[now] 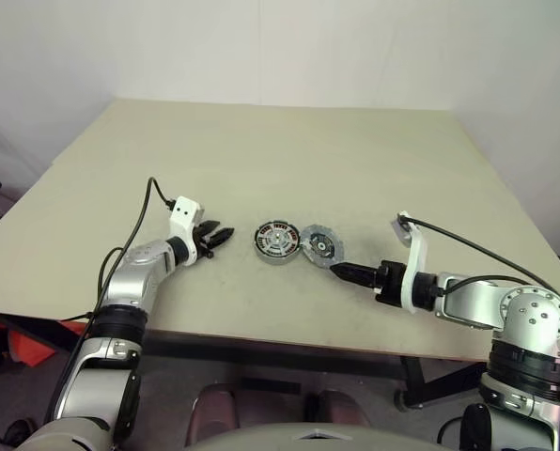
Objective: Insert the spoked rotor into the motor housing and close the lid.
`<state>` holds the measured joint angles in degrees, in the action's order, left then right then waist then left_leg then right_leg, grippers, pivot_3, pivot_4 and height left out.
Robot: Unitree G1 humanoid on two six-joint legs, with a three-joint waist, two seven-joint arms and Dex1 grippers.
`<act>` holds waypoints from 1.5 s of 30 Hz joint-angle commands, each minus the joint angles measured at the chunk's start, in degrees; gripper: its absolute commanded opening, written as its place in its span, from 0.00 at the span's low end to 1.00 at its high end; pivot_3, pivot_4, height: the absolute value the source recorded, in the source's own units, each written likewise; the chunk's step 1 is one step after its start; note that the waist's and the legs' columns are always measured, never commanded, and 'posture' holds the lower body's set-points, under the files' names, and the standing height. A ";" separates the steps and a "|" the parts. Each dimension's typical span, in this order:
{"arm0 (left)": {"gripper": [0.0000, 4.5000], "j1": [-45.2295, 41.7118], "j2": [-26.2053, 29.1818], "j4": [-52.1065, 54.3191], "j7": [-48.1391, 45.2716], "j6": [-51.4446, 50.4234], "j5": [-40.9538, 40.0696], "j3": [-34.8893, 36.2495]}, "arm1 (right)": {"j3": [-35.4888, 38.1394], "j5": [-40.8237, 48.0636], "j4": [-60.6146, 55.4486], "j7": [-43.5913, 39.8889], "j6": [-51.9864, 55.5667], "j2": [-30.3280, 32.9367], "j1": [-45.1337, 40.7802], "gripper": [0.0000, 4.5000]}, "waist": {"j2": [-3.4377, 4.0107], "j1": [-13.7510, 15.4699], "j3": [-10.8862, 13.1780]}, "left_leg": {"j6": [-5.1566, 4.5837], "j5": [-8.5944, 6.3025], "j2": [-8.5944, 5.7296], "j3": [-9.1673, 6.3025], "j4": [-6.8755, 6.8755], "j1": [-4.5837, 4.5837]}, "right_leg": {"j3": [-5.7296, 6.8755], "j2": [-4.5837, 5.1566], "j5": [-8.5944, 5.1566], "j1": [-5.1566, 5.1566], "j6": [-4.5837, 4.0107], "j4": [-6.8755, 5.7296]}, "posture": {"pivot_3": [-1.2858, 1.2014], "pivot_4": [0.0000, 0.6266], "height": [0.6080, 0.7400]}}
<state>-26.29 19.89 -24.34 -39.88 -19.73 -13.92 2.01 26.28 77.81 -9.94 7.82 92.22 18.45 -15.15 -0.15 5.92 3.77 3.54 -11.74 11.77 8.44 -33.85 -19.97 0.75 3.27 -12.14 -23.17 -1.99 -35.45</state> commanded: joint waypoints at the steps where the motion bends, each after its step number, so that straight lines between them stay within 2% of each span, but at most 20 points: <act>1: 0.54 -0.29 0.87 2.37 -0.23 0.69 -0.16 0.60 | -0.33 6.69 2.60 9.29 -1.63 -1.90 -0.70 0.74 | 0.00 0.00 0.00 | 0.00 0.00 0.00 0.00 0.02 -0.01 | 0.01 0.00 0.00 -0.01 0.00 0.02 | 0.52 0.00 1.00; 2: 0.54 -0.30 1.02 2.49 -0.22 0.64 -0.16 0.68 | -0.92 8.17 3.12 10.99 -2.53 -1.97 -0.41 0.74 | 0.00 0.00 0.00 | 0.00 0.00 -0.01 0.00 0.04 -0.01 | 0.01 0.01 0.00 -0.01 0.01 0.04 | 0.52 0.00 1.00; 6: 0.54 -0.19 1.53 2.74 -0.23 0.60 -0.18 0.80 | -4.30 15.34 4.36 17.92 -8.28 -0.94 0.63 1.00 | 0.00 -0.02 0.00 | 0.01 0.01 -0.03 0.00 0.18 -0.02 | 0.01 0.02 -0.03 -0.01 0.06 0.12 | 0.52 0.00 1.00; 14: 0.54 0.00 2.02 3.25 -0.23 0.50 0.16 0.37 | -9.37 21.80 7.26 27.79 -21.13 -0.39 1.16 1.00 | -0.01 -0.10 0.00 | 0.06 0.03 -0.04 0.00 0.25 -0.12 | 0.02 0.02 -0.06 -0.01 0.13 0.17 | 0.52 0.00 1.00; 20: 0.54 -0.50 2.25 3.07 -0.34 0.49 0.30 0.43 | -13.05 22.68 6.64 29.74 -26.60 -0.73 2.41 1.00 | -0.11 -0.33 -0.07 | 0.07 0.04 -0.04 0.00 0.26 -0.12 | 0.02 0.01 -0.07 0.04 0.15 0.19 | 0.52 0.00 1.00; 26: 0.54 -0.71 2.19 2.94 -0.38 0.54 0.55 0.19 | -14.11 20.08 9.01 27.96 -32.30 -2.34 -0.38 1.00 | -0.17 -0.61 -0.11 | 0.16 0.09 -0.02 0.00 0.27 -0.10 | 0.07 0.01 -0.06 0.03 0.18 0.29 | 0.52 0.00 1.00; 33: 0.54 -0.96 2.42 2.91 -0.51 0.60 0.98 0.14 | -14.56 12.06 12.15 22.55 -36.27 -4.58 -3.74 1.00 | -0.17 -0.56 -0.11 | 0.62 0.37 0.00 0.00 0.55 -0.16 | 0.16 0.02 0.03 0.01 0.31 0.63 | 0.52 0.00 1.00; 40: 0.54 -1.49 2.45 2.23 -0.58 0.89 1.44 -0.10 | -12.04 7.87 14.43 16.50 -40.50 -7.37 -7.47 1.00 | -0.17 -0.46 -0.11 | 0.67 0.40 0.01 0.00 0.63 -0.19 | 0.20 0.02 0.06 0.00 0.28 0.60 | 0.52 0.00 1.00; 45: 0.54 -1.74 2.40 1.92 -0.65 1.11 1.76 -0.33 | -10.39 7.58 14.22 11.91 -41.48 -8.79 -9.42 1.00 | -0.14 -0.34 -0.09 | 0.60 0.37 0.03 -0.02 0.74 -0.35 | 0.35 0.02 0.39 -0.15 -0.15 0.60 | 0.52 0.00 1.00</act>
<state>-26.66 21.80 -23.50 -40.01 -19.78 -12.27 1.71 14.98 85.14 6.01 21.71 51.21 9.95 -23.01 -0.30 5.58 3.67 4.09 -11.40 11.82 8.41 -33.08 -20.35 1.14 3.29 -11.70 -23.35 -2.07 -34.84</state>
